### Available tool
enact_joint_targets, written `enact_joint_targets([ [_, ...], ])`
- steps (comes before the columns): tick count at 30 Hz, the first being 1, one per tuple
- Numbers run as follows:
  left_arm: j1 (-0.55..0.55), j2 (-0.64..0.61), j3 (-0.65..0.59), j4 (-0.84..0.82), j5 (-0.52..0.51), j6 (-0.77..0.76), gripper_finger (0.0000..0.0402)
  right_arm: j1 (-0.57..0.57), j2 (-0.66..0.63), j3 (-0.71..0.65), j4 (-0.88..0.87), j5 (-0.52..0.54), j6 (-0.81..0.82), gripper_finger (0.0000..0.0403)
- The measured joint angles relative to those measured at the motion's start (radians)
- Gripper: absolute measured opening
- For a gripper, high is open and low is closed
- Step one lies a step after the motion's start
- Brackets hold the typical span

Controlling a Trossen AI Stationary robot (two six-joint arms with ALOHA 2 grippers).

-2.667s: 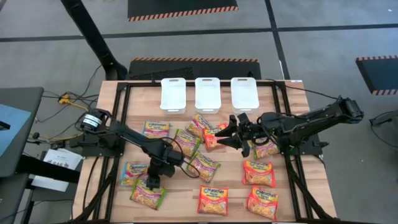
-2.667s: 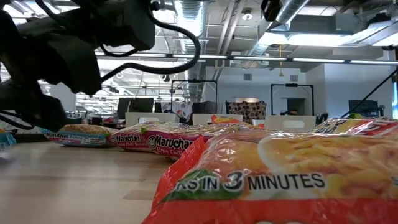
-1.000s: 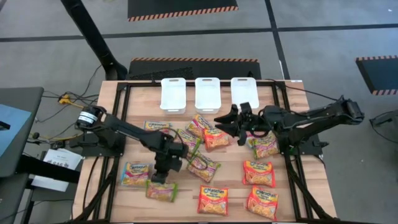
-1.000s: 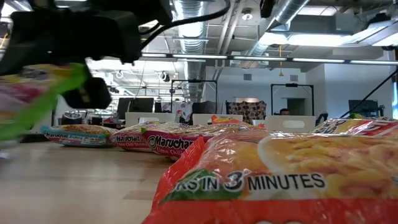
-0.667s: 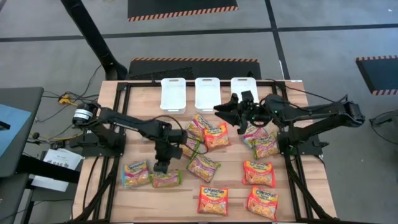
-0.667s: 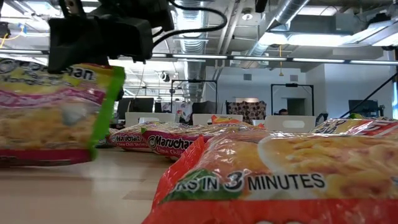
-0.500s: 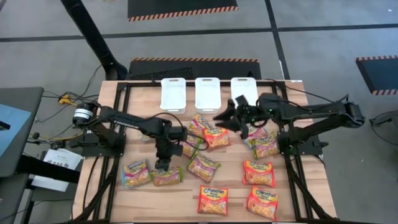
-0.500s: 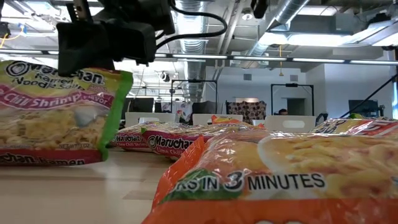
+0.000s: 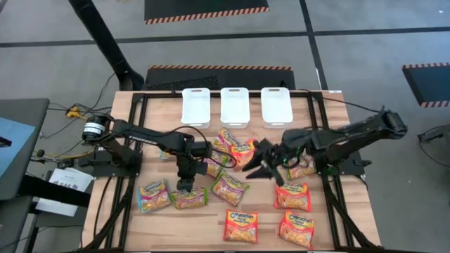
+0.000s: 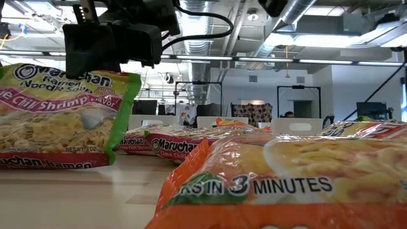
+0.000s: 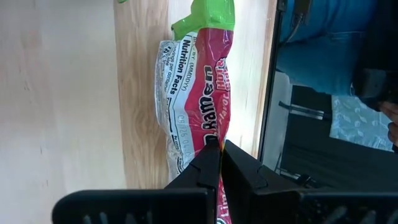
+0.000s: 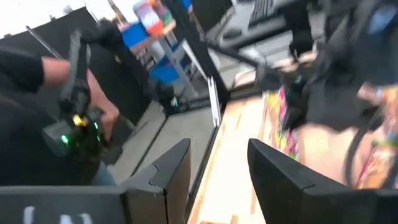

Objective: Sort Maruchan noodles
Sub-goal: Put the green noodle pack into the right white bin

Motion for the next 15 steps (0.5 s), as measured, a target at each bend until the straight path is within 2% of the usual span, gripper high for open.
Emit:
enact_joint_targets([
  [7,0.0,0.001,0.0,0.015,0.011,-0.007,0.0,0.086,0.154,0.0,0.169,0.026,0.025,0.0185],
  [15,-0.006,0.001,0.0,0.019,0.011,-0.016,0.0,0.103,0.305,0.0,0.258,0.031,0.025,0.0185],
])
